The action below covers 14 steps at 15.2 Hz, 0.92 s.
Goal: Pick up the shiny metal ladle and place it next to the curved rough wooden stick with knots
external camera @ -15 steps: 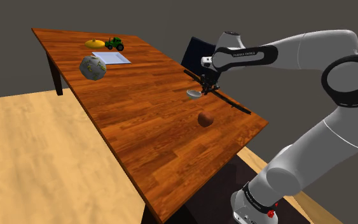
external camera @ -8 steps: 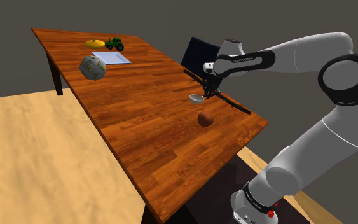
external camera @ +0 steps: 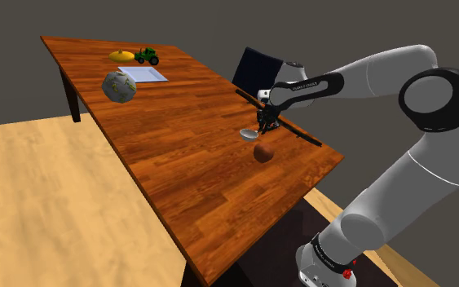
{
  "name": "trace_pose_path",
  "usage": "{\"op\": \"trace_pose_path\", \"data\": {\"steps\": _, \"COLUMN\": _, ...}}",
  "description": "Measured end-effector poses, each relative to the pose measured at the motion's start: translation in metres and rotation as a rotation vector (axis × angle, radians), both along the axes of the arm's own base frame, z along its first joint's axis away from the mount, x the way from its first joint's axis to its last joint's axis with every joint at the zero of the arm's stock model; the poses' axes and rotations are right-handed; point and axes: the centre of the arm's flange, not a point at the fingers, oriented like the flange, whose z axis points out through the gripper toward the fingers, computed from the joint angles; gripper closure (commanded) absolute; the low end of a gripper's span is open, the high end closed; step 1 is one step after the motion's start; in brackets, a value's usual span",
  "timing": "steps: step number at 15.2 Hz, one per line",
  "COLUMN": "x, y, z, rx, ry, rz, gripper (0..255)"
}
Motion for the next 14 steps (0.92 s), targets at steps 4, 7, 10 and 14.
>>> {"op": "trace_pose_path", "data": {"steps": 4, "x": 0.0, "y": 0.0, "z": -0.022, "rx": 0.0, "ry": 0.0, "rz": 0.0, "gripper": 255}}
{"op": "trace_pose_path", "data": {"steps": 7, "x": 0.001, "y": 0.0, "z": -0.034, "rx": 0.0, "ry": 0.0, "rz": 0.0, "gripper": 255}}
{"op": "trace_pose_path", "data": {"steps": 10, "x": 0.001, "y": 0.0, "z": -0.037, "rx": 0.0, "ry": 0.0, "rz": 0.0, "gripper": 255}}
{"op": "trace_pose_path", "data": {"steps": 14, "x": 0.001, "y": 0.0, "z": -0.038, "rx": 0.0, "ry": 0.0, "rz": 0.0, "gripper": 0}}
